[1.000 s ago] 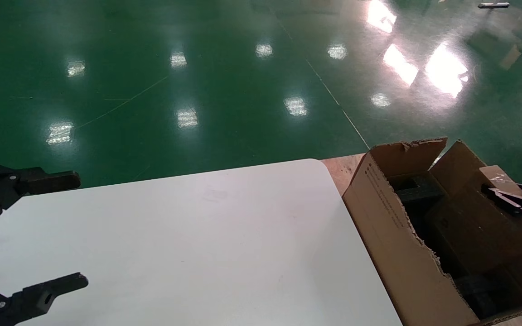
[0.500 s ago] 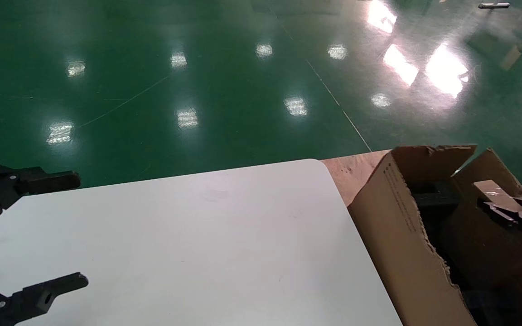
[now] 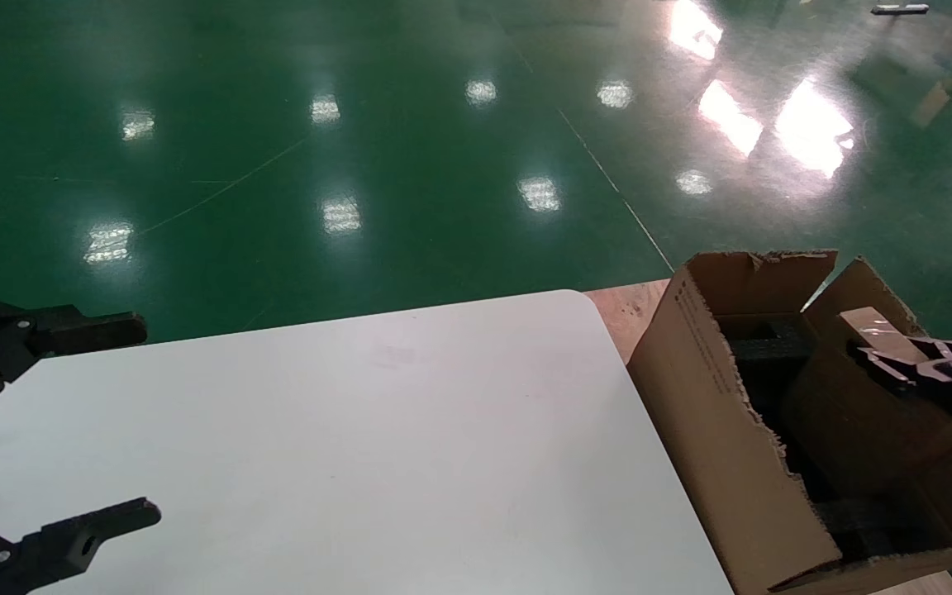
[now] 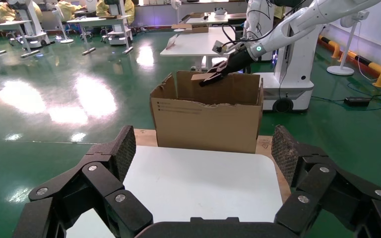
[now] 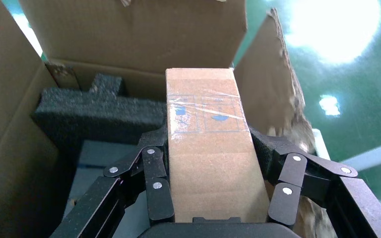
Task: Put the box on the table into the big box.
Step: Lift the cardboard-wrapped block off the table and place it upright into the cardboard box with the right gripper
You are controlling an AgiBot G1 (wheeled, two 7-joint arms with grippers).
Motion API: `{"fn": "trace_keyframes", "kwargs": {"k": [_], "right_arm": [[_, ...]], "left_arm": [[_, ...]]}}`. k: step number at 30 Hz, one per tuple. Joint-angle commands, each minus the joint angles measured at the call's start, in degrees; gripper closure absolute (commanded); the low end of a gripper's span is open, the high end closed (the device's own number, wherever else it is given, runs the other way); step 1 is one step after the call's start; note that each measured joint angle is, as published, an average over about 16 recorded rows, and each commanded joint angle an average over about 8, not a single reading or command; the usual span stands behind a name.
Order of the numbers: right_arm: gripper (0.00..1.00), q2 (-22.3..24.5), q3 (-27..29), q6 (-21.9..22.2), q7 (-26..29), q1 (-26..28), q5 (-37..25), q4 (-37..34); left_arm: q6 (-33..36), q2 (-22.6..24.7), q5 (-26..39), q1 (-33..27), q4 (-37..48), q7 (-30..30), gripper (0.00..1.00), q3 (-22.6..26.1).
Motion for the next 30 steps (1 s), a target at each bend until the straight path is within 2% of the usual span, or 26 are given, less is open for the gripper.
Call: {"fn": "trace_keyframes", "kwargs": {"k": [1, 11, 30], "right_arm": [[1.0, -0.8, 0.3, -0.4, -0.1, 1.3, -0.7, -0.7], [1.0, -0.5, 0.1, -1.5, 2.1, 6.1, -4.4, -3.1], [1.0, -0.9, -1.4, -2.6, 4.0, 5.0, -5.6, -6.7]], "left_arm": [[0.0, 0.0, 0.0, 0.0, 0.0, 0.0, 0.0, 0.0], [0.0, 0.0, 0.0, 0.0, 0.0, 0.0, 0.0, 0.0], [0.0, 0.0, -0.1, 0.0, 0.0, 0.0, 0.0, 0.1]]}}
